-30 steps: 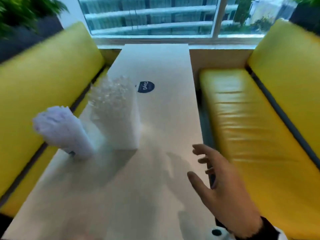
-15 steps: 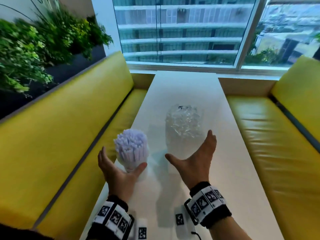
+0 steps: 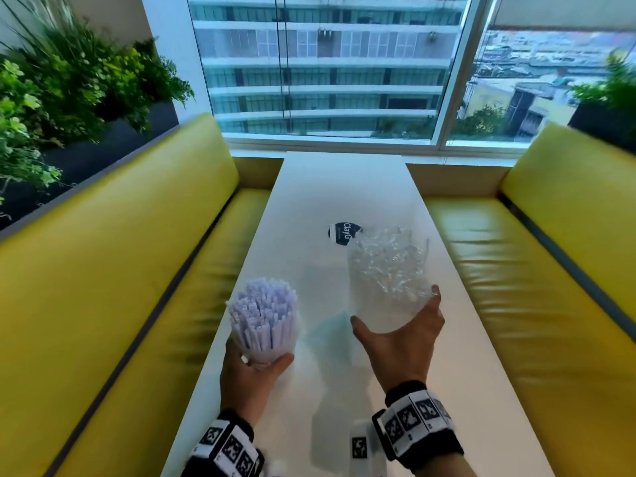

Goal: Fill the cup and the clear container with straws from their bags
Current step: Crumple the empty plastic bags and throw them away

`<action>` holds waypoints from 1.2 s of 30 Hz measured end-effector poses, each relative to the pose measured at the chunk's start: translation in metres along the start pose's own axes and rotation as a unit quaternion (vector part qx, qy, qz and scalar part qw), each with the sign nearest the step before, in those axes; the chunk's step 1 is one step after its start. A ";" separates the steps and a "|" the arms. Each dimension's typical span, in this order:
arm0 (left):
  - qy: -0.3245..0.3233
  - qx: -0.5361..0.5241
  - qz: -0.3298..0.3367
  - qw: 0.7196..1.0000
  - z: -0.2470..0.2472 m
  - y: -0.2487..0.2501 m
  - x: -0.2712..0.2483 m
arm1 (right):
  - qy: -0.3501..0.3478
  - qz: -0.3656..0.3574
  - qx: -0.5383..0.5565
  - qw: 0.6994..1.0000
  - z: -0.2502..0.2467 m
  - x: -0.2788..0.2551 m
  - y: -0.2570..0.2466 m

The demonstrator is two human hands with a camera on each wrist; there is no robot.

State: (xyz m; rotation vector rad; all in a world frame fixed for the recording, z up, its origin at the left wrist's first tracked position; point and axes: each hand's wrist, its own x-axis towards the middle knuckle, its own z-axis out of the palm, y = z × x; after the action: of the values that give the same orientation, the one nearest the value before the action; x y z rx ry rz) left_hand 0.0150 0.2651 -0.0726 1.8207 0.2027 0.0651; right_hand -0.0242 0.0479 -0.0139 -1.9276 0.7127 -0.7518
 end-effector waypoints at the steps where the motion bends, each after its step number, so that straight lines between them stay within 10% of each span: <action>1: -0.015 -0.003 0.006 1.000 0.002 0.001 -0.002 | 0.003 -0.004 0.004 1.000 -0.008 0.002 0.006; 18: -0.076 0.054 0.052 0.994 0.061 0.002 -0.027 | -0.009 -0.016 0.080 0.997 -0.047 0.013 0.058; 36: -0.034 0.059 0.051 0.996 0.171 0.050 0.138 | 0.005 0.010 0.006 1.000 0.055 0.151 0.035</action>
State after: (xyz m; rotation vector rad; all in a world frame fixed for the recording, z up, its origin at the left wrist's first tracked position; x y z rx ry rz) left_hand 0.1814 0.1135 -0.0769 1.9465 0.0667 0.0641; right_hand 0.1078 -0.0474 -0.0348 -1.9058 0.7302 -0.7516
